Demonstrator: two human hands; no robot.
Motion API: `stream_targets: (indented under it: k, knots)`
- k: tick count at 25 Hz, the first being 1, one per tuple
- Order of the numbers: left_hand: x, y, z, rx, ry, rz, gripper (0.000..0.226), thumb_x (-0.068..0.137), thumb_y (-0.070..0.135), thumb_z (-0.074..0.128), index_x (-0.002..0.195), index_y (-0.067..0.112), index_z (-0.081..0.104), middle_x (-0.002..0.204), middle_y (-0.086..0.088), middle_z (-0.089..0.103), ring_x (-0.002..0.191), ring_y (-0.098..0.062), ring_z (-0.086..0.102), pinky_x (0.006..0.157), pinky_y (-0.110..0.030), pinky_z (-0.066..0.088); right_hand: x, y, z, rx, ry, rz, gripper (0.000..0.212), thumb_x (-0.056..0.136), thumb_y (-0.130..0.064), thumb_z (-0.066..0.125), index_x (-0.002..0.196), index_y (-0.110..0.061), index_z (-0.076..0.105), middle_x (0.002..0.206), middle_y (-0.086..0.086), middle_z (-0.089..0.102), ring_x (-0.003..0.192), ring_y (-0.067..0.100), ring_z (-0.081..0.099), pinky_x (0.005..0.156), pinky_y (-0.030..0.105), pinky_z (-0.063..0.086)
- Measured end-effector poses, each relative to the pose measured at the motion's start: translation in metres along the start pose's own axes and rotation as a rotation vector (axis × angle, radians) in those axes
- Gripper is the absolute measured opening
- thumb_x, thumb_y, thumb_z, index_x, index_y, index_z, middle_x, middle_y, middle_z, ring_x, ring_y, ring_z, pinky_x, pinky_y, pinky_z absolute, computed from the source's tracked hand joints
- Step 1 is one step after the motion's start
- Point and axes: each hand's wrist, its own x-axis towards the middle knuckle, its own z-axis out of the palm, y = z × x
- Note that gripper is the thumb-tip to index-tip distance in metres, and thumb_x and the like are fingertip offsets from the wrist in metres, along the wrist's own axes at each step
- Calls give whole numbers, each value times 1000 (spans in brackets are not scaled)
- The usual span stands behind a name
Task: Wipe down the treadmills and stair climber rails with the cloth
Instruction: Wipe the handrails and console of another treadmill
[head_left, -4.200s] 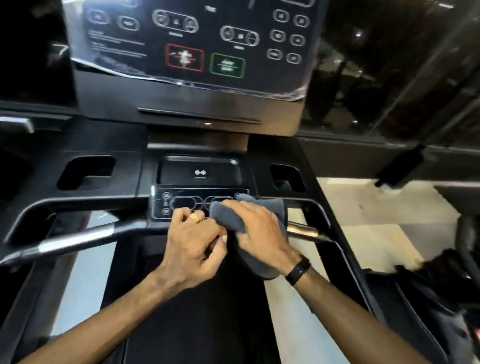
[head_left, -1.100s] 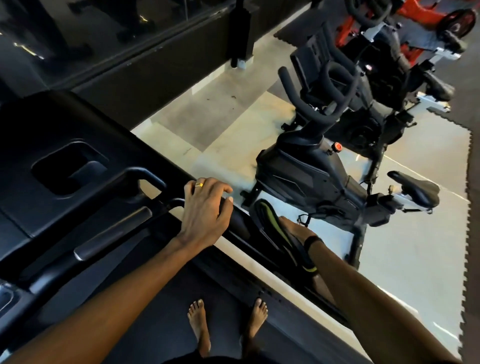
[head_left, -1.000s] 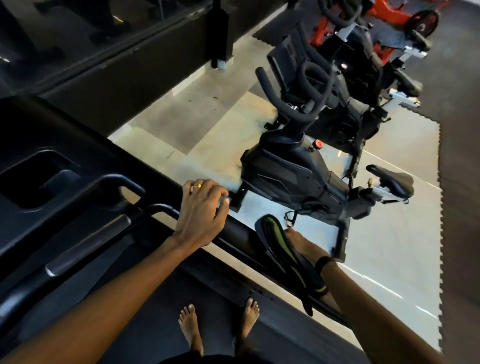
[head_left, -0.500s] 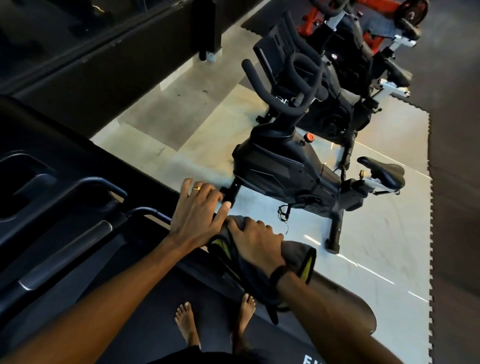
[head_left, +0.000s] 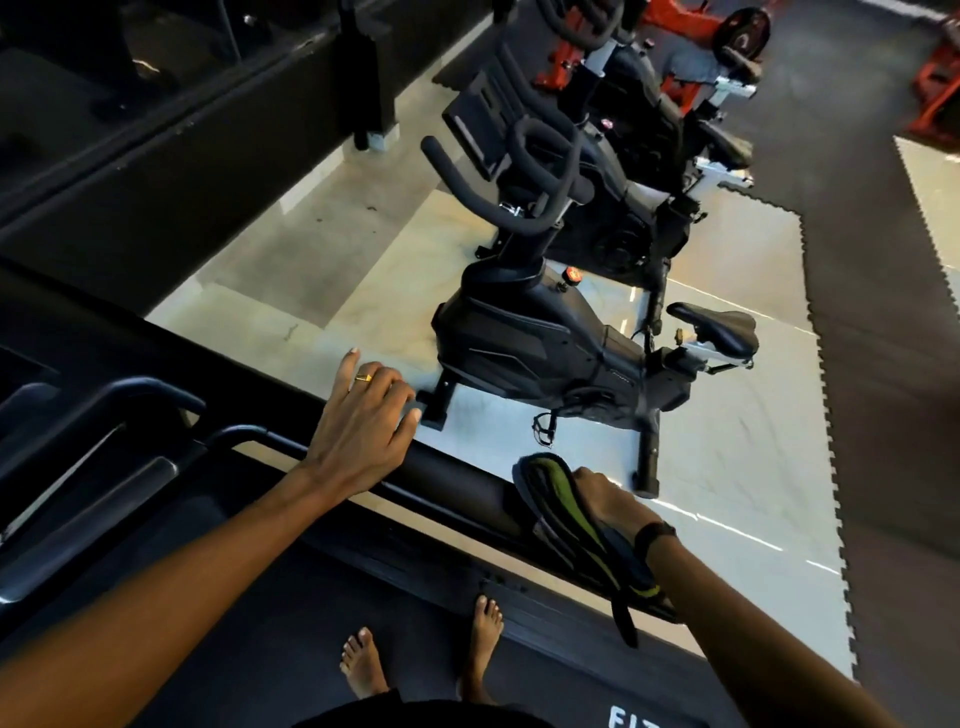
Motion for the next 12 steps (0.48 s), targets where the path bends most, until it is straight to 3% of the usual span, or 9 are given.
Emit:
stream_targets:
  k: [3, 6, 9, 12]
  knots:
    - [10, 27, 1, -114, 46, -1, 36, 93, 35, 42, 94, 10, 68, 97, -4, 63, 100, -28, 58, 120, -47, 13, -46, -2, 25, -155, 379, -100, 61, 101, -61, 17, 119, -25, 63, 115, 8, 68, 107, 33, 61, 84, 41, 40]
    - [9, 54, 11, -195, 30, 41, 38, 96, 35, 40, 94, 9, 67, 98, -4, 63, 101, -28, 59, 120, -48, 15, -77, -42, 53, -279, 538, -87, 80, 90, -73, 3, 125, -28, 59, 120, 3, 64, 113, 29, 57, 97, 47, 37]
    - [5, 64, 21, -208, -4, 93, 40, 99, 37, 37, 94, 10, 66, 97, -3, 64, 100, -26, 59, 119, -50, 18, -67, -72, 52, -239, 463, -114, 74, 91, -76, 17, 124, -24, 59, 123, 7, 63, 116, 33, 55, 97, 52, 36]
    - [4, 61, 23, -223, 24, 79, 38, 101, 36, 34, 89, 14, 62, 92, 1, 61, 95, -22, 56, 117, -49, 18, -30, -76, 32, -72, 218, -161, 71, 89, -76, 27, 121, -25, 64, 124, 9, 65, 115, 36, 57, 97, 52, 40]
